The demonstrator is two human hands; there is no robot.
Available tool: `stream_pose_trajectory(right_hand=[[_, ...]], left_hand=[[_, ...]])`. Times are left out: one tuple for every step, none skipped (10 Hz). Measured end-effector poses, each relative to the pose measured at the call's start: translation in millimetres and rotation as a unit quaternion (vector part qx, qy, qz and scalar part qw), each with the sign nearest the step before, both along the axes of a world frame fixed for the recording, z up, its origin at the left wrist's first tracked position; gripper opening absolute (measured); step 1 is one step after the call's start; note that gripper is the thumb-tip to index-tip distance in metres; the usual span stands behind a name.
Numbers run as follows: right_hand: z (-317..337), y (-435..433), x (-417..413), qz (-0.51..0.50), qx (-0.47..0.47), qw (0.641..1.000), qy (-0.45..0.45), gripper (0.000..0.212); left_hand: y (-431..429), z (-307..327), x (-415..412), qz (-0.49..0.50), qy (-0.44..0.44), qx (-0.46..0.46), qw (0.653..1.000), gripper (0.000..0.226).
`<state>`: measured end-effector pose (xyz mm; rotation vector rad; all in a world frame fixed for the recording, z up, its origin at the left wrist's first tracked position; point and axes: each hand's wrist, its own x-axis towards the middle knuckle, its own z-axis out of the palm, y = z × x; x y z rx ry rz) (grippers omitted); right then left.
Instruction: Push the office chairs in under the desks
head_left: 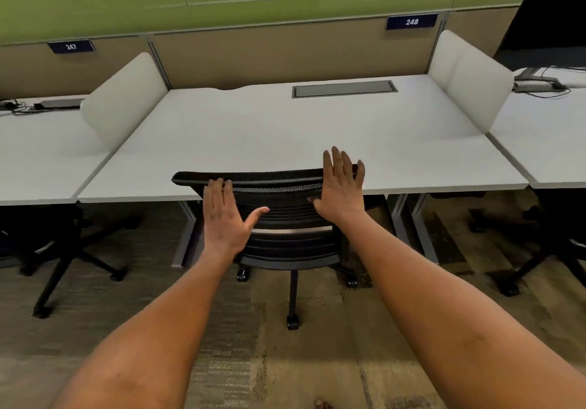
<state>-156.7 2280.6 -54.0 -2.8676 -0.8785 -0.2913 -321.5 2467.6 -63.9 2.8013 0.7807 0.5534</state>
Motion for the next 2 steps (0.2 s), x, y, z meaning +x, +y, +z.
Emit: stream_pose_trajectory(right_hand=[[-27, -38, -61, -0.057, 0.046, 0.997, -0.026, 0.109], [-41, -69, -100, -0.076, 0.069, 0.995, -0.013, 0.105]], left_hand=[[-47, -20, -32, -0.054, -0.052, -0.037, 0.996, 0.091], [-74, -31, -50, -0.117, -0.068, -0.042, 0.99, 0.081]])
